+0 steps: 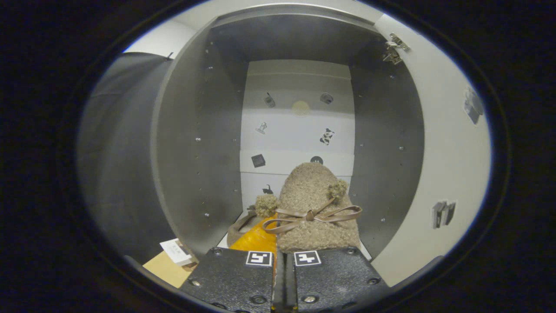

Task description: Open the shoe cabinet door, grab the shoes and put them into the shoe cabinet, then close the shoe cabinet door.

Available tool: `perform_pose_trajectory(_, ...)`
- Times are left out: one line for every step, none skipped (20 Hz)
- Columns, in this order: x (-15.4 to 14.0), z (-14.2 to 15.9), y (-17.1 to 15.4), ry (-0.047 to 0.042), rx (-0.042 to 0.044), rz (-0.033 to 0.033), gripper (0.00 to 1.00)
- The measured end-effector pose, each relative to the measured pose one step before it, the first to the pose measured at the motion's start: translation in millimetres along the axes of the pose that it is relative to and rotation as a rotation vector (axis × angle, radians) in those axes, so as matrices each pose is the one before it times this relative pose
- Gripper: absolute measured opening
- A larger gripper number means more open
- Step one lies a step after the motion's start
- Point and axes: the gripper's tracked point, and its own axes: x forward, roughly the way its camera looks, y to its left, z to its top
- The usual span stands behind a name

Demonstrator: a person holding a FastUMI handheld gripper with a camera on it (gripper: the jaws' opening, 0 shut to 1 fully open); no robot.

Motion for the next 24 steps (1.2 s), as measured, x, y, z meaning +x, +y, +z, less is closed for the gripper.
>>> perform_pose_trajectory(12.64, 1.53, -1.44, 0.0026, -0.00085, -0.00629, 0.06)
perform_pose_trajectory(11.48, -1.44, -1.07, 0.00731, -0.00135, -0.00519, 0.06)
perform_pose_trajectory(11.78, -0.93, -1.3, 0.01062, 0.00249, -0.00471, 0.06)
perform_pose_trajectory(12.12, -1.42, -1.79, 0.00558, 0.0004, -0.00492, 0.06)
perform_pose_trajectory(12.26, -1.71, -2.55, 0.00577, 0.00256, -0.00458, 0.06)
perform_pose_trajectory(10.29, -2.38, 0.01, 0.00785, 0.00724, 0.00202, 0.06)
perform_pose_trajectory(10.54, -1.49, 0.38, 0.00664, 0.01263, 0.00878, 0.06)
perform_pose_trajectory(11.5, -2.49, -0.3, 0.00553, 0.01082, 0.00572, 0.06)
perform_pose_trajectory(10.98, -4.19, -1.85, 0.01665, -0.00084, -0.00338, 0.06)
perform_pose_trajectory(8.82, -5.69, -1.9, 0.01644, -0.00177, -0.0068, 0.06)
perform_pose_trajectory(8.46, -5.48, 0.31, 0.01558, 0.00719, -0.00031, 0.06)
perform_pose_trajectory(8.93, -6.44, -0.32, 0.01997, 0.01358, 0.00228, 0.06)
perform_pose_trajectory(6.4, -6.63, -0.84, 0.02203, 0.01739, 0.00132, 0.06)
perform_pose_trajectory(6.61, -6.89, -1.31, 0.02278, 0.01487, -0.00189, 0.06)
perform_pose_trajectory(5.69, -6.77, -3.85, 0.02493, 0.00474, -0.01168, 0.06)
perform_pose_trajectory(5.59, -7.59, -3.27, 0.0234, 0.0035, -0.01104, 0.06)
perform_pose_trajectory(6.43, -6.94, -2.39, 0.02612, 0.0073, -0.00541, 0.06)
perform_pose_trajectory(5.97, -6.1, -1.66, 0.02289, 0.00607, -0.00499, 0.06)
perform_pose_trajectory(4.7, -1.88, -1.97, 0.01274, -0.00496, -0.00407, 0.06)
perform_pose_trajectory(3.66, -0.94, -1.38, 0.01454, -0.002, -0.00785, 0.06)
perform_pose_trajectory(3.04, -2.09, -0.9, 0.02291, -0.00379, -0.00731, 0.06)
perform_pose_trajectory(2.74, -3.68, 0.63, 0.03199, -0.00664, -0.00446, 0.06)
perform_pose_trajectory(3.42, -2.87, -0.8, 0.02239, -0.00441, -0.00932, 0.06)
perform_pose_trajectory(1.72, 0.1, -2.2, 0.01685, -0.00588, -0.00923, 0.07)
